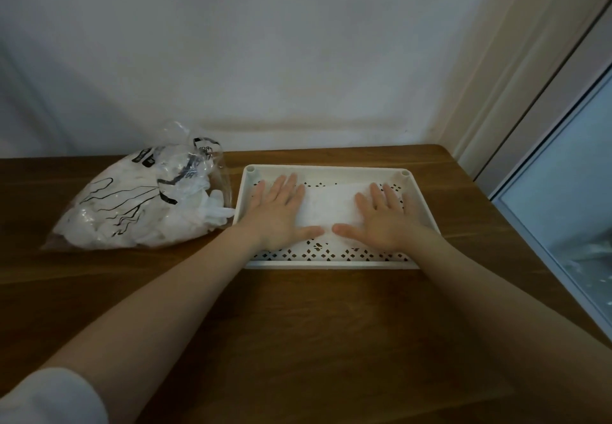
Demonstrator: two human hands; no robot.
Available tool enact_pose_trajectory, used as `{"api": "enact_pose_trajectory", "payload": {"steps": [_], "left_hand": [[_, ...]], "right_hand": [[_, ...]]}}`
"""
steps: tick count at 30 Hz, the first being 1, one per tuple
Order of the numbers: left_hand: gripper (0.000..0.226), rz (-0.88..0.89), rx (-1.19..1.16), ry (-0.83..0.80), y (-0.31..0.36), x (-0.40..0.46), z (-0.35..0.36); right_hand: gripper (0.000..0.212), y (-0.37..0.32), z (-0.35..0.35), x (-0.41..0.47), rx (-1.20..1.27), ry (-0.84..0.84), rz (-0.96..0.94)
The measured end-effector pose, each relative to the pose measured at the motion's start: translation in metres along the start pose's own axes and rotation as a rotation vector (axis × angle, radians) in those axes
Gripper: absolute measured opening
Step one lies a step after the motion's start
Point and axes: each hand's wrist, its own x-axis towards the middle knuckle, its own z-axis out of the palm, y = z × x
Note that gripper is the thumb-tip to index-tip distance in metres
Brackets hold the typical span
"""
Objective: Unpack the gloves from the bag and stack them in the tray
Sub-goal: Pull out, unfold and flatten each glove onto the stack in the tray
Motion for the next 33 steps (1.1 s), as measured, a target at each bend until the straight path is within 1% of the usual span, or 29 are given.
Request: {"api": "enact_pose_trajectory", "payload": {"steps": [1,2,3,4,5,7,9,10,12,14,15,19,21,22,24,26,27,29,31,33], "left_hand": [[0.074,0.065,-0.038,0.11,0.001,-0.006,-0.005],[0.062,0.112,-0.112,0.24,0.001,-0.014,-0.011],[0.051,0.121,-0.194,0.368,0.001,-0.022,-0.019],[0.044,0.107,-0.269,0.486,-0.003,-0.032,-0.025],[0.038,0.097,-0.319,0.593,-0.005,-0.039,-0.031],[0.031,0.097,-0.36,0.755,-0.018,-0.054,-0.04],[0.031,0.112,-0.407,0.839,-0.034,-0.065,-0.046],[0.032,0.111,-0.433,0.863,-0.042,-0.07,-0.047],[0.034,0.096,-0.46,0.883,-0.053,-0.079,-0.047],[0.034,0.082,-0.462,0.864,-0.061,-0.086,-0.044],[0.033,0.089,-0.464,0.845,-0.065,-0.089,-0.042],[0.024,0.094,-0.394,0.713,-0.081,-0.095,-0.033],[0.023,0.052,-0.347,0.66,-0.085,-0.095,-0.027],[0.026,0.01,-0.338,0.63,-0.086,-0.095,-0.025],[0.033,-0.076,-0.29,0.546,-0.087,-0.093,-0.022],[0.031,-0.114,-0.187,0.487,-0.087,-0.091,-0.019],[0.026,-0.13,-0.151,0.481,-0.087,-0.091,-0.018],[0.016,-0.16,-0.112,0.495,-0.086,-0.091,-0.019],[0.017,-0.194,-0.104,0.514,-0.086,-0.089,-0.02],[0.018,-0.232,-0.121,0.527,-0.086,-0.088,-0.022]], "right_hand": [[0.088,-0.011,-0.005,-0.005,0.028,0.1,-0.027],[0.075,-0.023,-0.011,-0.009,0.088,0.231,-0.087],[0.06,-0.036,-0.018,-0.014,0.166,0.35,-0.17],[0.045,-0.053,-0.024,-0.017,0.241,0.413,-0.263],[0.034,-0.068,-0.031,-0.021,0.288,0.43,-0.36],[0.028,-0.101,-0.041,-0.023,0.323,0.408,-0.517],[0.024,-0.135,-0.046,-0.021,0.342,0.386,-0.602],[0.021,-0.149,-0.045,-0.017,0.323,0.358,-0.607],[0.026,-0.172,-0.038,-0.003,0.247,0.276,-0.568],[0.015,-0.191,-0.027,0.011,0.049,0.241,-0.551],[0.013,-0.196,-0.023,0.016,-0.021,0.256,-0.541],[0.016,-0.196,-0.025,0.017,0.052,0.302,-0.474],[0.017,-0.191,-0.029,0.012,0.175,0.276,-0.456],[0.02,-0.187,-0.031,0.009,0.254,0.272,-0.456],[0.022,-0.18,-0.034,0.004,0.375,0.313,-0.475],[0.021,-0.174,-0.036,0.0,0.501,0.335,-0.476],[0.02,-0.174,-0.036,-0.002,0.612,0.314,-0.471],[0.02,-0.175,-0.037,-0.009,0.922,0.235,-0.454],[0.025,-0.174,-0.039,-0.012,1.215,0.181,-0.405],[0.028,-0.17,-0.043,-0.015,1.489,0.163,-0.368]]}}
